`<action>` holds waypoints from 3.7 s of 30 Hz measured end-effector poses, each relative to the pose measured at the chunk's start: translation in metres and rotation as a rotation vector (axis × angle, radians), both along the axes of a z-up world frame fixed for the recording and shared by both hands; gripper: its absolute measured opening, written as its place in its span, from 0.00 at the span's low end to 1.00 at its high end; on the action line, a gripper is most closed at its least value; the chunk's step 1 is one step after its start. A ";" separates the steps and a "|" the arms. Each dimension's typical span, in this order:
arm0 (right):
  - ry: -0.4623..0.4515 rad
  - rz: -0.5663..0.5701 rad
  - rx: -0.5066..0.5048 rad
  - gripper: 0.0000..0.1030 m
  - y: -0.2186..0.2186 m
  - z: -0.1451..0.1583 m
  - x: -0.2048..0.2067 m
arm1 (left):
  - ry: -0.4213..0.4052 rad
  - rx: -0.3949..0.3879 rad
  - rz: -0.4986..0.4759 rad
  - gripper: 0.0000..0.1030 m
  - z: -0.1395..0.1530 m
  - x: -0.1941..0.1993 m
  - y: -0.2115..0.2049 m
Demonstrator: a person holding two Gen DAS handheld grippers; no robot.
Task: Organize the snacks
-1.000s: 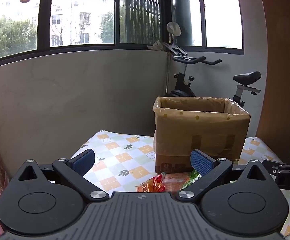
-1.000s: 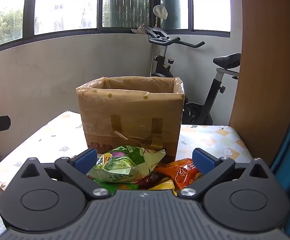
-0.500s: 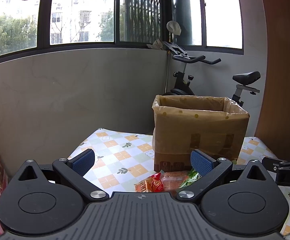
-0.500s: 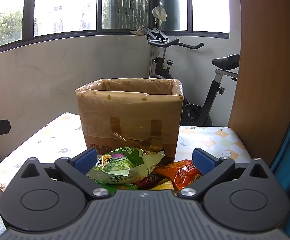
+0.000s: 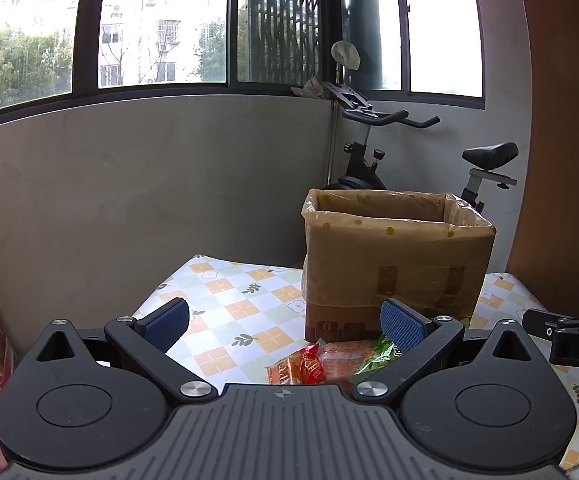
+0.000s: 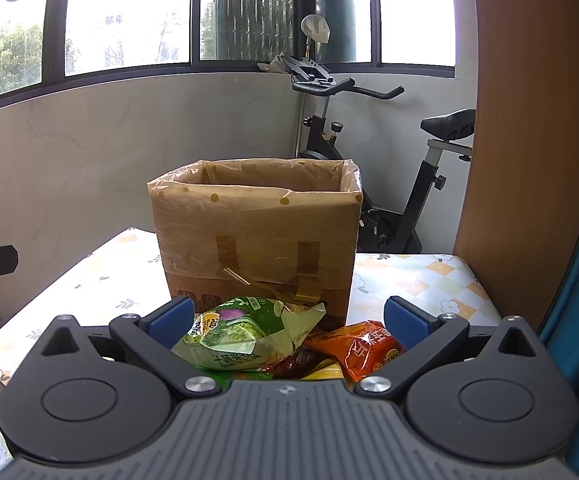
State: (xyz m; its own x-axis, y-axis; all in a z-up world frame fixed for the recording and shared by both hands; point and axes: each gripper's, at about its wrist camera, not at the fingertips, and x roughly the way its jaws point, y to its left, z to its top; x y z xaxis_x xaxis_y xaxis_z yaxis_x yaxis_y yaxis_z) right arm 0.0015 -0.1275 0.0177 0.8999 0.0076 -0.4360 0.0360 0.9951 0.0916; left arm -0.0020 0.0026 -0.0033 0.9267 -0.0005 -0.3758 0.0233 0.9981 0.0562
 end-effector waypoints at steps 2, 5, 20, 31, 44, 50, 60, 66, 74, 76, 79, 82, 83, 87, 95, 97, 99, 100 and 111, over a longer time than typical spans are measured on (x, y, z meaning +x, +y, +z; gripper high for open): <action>-0.001 0.000 0.000 1.00 0.000 0.000 0.000 | 0.002 -0.001 -0.001 1.00 0.000 0.000 0.000; 0.000 0.000 0.000 1.00 0.000 0.000 0.000 | 0.004 -0.005 -0.002 1.00 0.000 0.000 0.001; -0.001 -0.003 -0.001 1.00 0.000 0.000 0.000 | 0.023 -0.020 -0.010 1.00 -0.002 0.002 0.001; -0.001 -0.001 -0.002 1.00 0.001 -0.001 0.000 | 0.029 -0.025 -0.015 1.00 -0.004 0.001 0.001; 0.000 -0.001 -0.002 1.00 0.000 -0.001 -0.001 | 0.038 -0.028 -0.016 1.00 -0.006 0.002 0.000; -0.004 0.003 0.007 1.00 -0.003 -0.004 0.001 | 0.067 -0.036 -0.007 1.00 -0.010 0.005 0.001; 0.013 -0.013 0.034 1.00 -0.016 -0.036 0.016 | 0.161 -0.061 0.037 1.00 -0.046 0.031 0.017; 0.062 -0.028 0.057 1.00 -0.023 -0.074 0.035 | 0.217 -0.097 0.063 0.99 -0.078 0.051 0.029; 0.118 -0.009 0.006 0.97 -0.021 -0.112 0.046 | 0.241 -0.062 -0.026 0.99 -0.107 0.065 0.007; 0.141 0.002 0.007 0.97 -0.021 -0.121 0.049 | 0.248 -0.044 -0.050 0.99 -0.113 0.066 0.001; 0.157 0.022 0.012 0.95 -0.020 -0.130 0.053 | 0.263 -0.035 -0.073 0.98 -0.121 0.066 -0.007; 0.155 0.041 0.009 0.95 -0.019 -0.136 0.056 | 0.271 -0.054 -0.086 0.98 -0.127 0.068 -0.010; 0.152 0.046 0.004 0.94 -0.018 -0.137 0.056 | 0.272 -0.055 -0.084 0.98 -0.129 0.068 -0.011; 0.137 0.053 -0.033 0.94 -0.015 -0.144 0.059 | 0.289 -0.056 -0.072 0.94 -0.138 0.073 -0.010; 0.130 0.029 -0.058 0.93 -0.023 -0.164 0.067 | 0.334 -0.095 -0.010 0.93 -0.150 0.082 0.003; 0.133 0.020 -0.029 0.94 -0.028 -0.167 0.068 | 0.338 -0.099 -0.009 0.93 -0.151 0.083 0.003; 0.134 0.013 0.001 0.96 -0.031 -0.168 0.068 | 0.341 -0.104 -0.008 0.93 -0.152 0.085 0.004; 0.135 0.009 0.016 0.96 -0.032 -0.168 0.067 | 0.343 -0.105 -0.010 0.93 -0.152 0.085 0.003; 0.173 -0.011 0.269 0.96 -0.054 -0.178 0.061 | 0.366 -0.100 -0.033 0.93 -0.158 0.091 -0.003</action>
State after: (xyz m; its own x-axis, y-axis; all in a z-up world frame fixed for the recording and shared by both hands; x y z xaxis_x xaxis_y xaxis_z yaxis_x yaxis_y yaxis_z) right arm 0.0628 -0.1820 -0.1602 0.8131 0.1341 -0.5665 0.0848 0.9355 0.3431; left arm 0.0887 -0.0007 -0.1618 0.7298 -0.0813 -0.6788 0.0556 0.9967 -0.0596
